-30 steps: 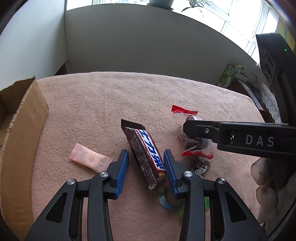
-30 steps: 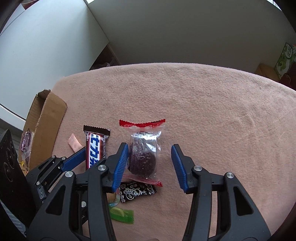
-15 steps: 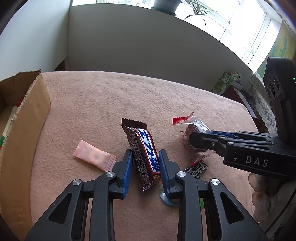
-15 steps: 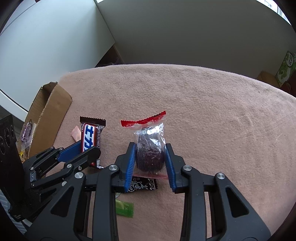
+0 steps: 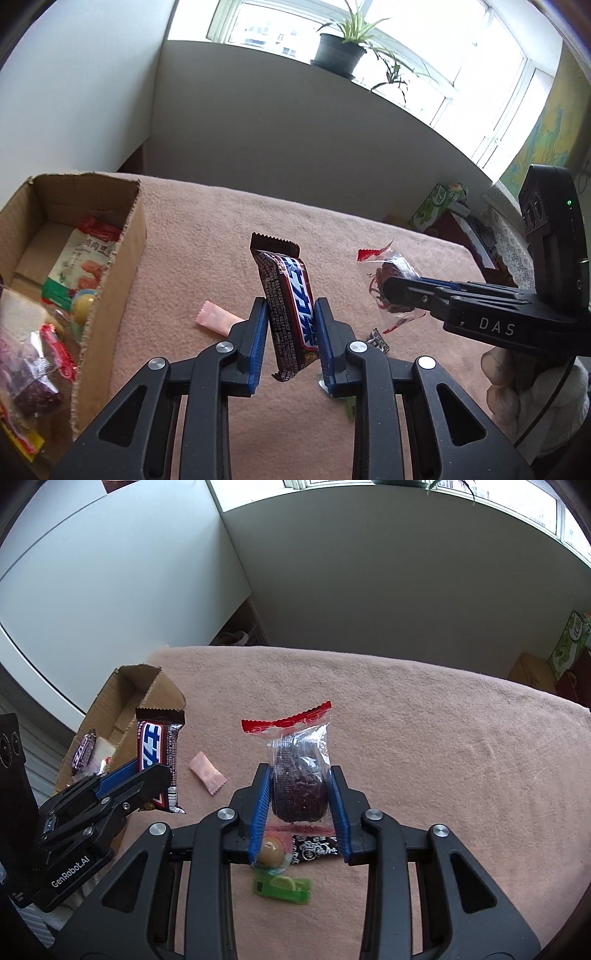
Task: Organize snacks
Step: 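Carry both snacks into the box and open both tools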
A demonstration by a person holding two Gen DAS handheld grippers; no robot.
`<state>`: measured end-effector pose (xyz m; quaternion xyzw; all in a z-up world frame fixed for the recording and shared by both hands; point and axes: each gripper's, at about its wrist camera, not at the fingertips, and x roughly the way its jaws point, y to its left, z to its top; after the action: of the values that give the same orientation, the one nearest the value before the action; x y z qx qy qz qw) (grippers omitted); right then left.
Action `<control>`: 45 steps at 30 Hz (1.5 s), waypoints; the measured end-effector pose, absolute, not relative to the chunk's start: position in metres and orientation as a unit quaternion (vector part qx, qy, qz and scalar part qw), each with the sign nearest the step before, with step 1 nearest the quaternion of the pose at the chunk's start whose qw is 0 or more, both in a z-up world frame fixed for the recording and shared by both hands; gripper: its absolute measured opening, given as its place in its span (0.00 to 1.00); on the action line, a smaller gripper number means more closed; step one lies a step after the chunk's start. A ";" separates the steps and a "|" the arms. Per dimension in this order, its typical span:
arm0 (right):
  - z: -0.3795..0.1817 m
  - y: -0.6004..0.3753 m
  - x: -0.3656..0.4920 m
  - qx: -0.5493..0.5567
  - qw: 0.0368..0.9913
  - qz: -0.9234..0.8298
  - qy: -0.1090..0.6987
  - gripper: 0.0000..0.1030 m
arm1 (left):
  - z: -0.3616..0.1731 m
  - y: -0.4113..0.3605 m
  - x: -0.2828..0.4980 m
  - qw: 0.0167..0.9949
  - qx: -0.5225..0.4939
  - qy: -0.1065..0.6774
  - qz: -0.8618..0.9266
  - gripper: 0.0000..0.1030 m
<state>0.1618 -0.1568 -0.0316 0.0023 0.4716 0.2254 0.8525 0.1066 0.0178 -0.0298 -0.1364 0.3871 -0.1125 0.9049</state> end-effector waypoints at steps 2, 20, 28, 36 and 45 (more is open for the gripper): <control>-0.024 -0.146 0.158 -0.002 0.854 0.233 0.465 0.31 | -0.018 0.028 0.099 0.911 -0.145 0.369 -0.114 0.23; -0.003 -0.009 0.139 -0.030 0.836 0.314 0.449 0.31 | -0.006 0.149 0.072 0.925 -0.199 0.320 -0.037 0.23; -0.009 0.021 0.144 -0.022 0.824 0.332 0.459 0.31 | -0.016 0.183 0.072 0.919 -0.218 0.327 0.000 0.23; -0.012 0.032 0.149 -0.012 0.821 0.341 0.457 0.37 | -0.017 0.197 0.072 0.916 -0.228 0.330 0.022 0.26; -0.002 0.024 0.146 -0.011 0.829 0.337 0.445 0.49 | -0.014 0.205 0.065 0.917 -0.231 0.323 0.032 0.30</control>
<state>0.1455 0.0235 -0.0018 -0.0113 0.4454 0.3371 0.8293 0.0651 0.2047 -0.0141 -0.2309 0.3231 0.0322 0.9172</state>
